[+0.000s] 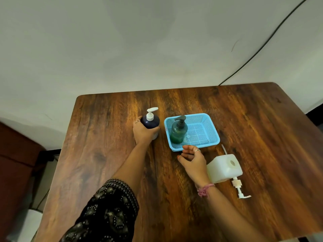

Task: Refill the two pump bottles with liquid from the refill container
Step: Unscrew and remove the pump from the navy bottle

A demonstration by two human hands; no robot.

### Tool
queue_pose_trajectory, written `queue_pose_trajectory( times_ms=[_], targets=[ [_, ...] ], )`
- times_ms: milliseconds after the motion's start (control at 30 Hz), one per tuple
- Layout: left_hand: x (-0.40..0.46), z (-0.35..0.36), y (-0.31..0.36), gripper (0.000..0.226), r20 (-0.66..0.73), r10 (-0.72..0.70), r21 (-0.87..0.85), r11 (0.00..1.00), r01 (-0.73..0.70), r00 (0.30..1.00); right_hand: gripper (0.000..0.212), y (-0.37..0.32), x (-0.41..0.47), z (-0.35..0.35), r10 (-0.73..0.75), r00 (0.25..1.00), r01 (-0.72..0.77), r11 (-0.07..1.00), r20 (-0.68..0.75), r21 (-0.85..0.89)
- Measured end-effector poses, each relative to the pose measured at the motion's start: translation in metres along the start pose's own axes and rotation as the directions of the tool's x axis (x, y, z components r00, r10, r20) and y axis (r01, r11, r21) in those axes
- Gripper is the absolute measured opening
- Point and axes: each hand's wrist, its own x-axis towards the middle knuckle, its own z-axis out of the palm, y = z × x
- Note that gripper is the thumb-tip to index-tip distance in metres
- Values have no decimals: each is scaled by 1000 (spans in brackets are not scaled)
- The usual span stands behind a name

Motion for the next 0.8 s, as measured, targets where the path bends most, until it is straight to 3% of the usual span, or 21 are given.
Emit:
queue_pose_trajectory(
  times_ms=[300, 533, 800],
  targets=[
    [-62, -23, 9, 81, -35, 113, -99, 988, -115, 993, 28, -15, -5, -11, -50, 998, 49, 998, 24, 35],
    [-110, -38, 46, 80, -33, 290, -159, 943, -292, 956, 25, -48, -12, -23, -158, 987, 147, 966, 38, 215],
    [-141, -28, 76, 78, -18, 352, -195, 917, -348, 936, 21, -92, -23, -48, -286, 958, 278, 925, -8, 257]
  ],
)
